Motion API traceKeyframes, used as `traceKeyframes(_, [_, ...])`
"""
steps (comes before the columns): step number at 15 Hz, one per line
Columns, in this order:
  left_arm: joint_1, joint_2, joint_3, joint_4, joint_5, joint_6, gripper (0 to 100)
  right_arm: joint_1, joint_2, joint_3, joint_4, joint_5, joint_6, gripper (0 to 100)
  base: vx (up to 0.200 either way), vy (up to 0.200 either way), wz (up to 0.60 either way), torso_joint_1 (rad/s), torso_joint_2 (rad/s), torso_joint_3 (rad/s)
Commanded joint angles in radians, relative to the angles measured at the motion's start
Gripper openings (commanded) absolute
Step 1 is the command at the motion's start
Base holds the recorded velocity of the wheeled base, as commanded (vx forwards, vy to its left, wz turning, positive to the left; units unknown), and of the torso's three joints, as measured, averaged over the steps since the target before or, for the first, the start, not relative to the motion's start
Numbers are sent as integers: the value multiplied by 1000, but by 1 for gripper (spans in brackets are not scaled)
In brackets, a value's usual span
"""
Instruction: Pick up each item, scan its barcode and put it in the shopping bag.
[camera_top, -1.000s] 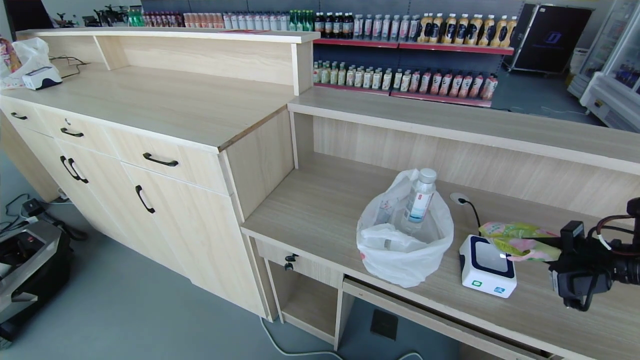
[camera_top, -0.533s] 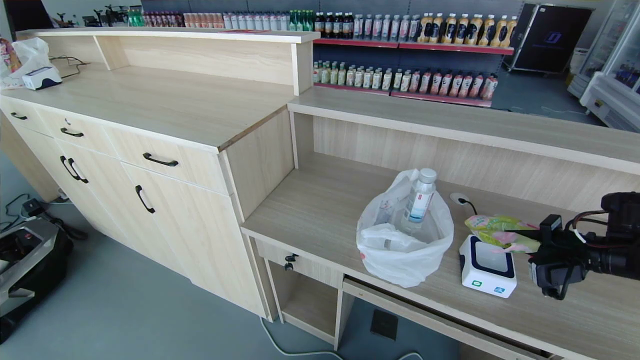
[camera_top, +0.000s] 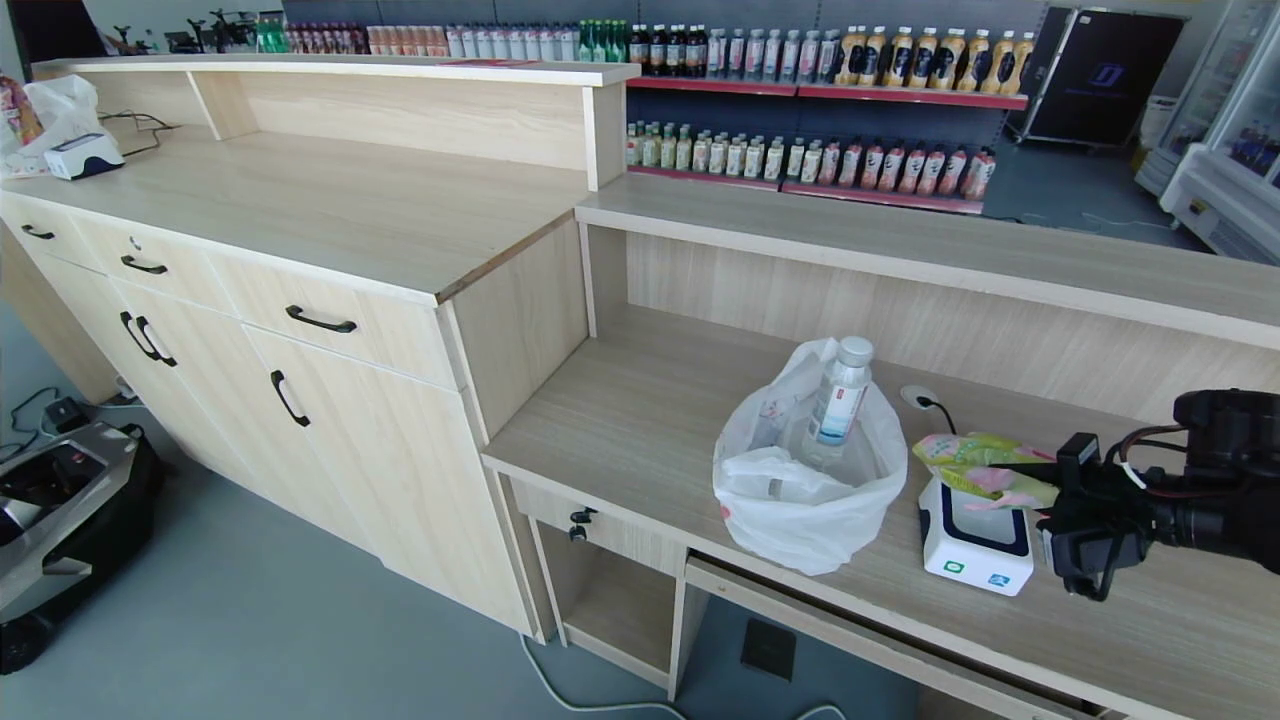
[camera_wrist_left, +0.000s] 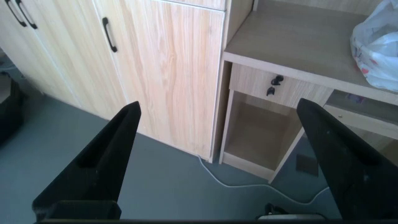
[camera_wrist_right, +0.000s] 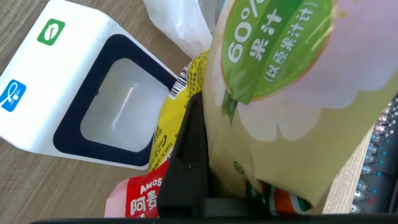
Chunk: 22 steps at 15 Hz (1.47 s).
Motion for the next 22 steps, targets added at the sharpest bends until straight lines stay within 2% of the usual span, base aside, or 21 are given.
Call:
traceKeyframes(1, [0,0,0,0,0,0,100,-3,-1,2,1,0,-1,0,0,0,0,0,0,0])
traceKeyframes(7, [0,0,0,0,0,0,100,-8,-9,10,2,0,-10,0,0,0,0,0,0,0])
traceKeyframes(12, [0,0,0,0,0,0,100,-52,-17,20,8,0,-48,0,0,0,0,0,0,0])
traceKeyframes(19, [0,0,0,0,0,0,100,-51,-14,23,10,2,-48,0,0,0,0,0,0,0])
traceKeyframes(21, [0,0,0,0,0,0,100,-46,-37,16,10,5,-28,0,0,0,0,0,0,0])
traceKeyframes(22, [0,0,0,0,0,0,100,-44,-70,10,8,5,33,0,0,0,0,0,0,0])
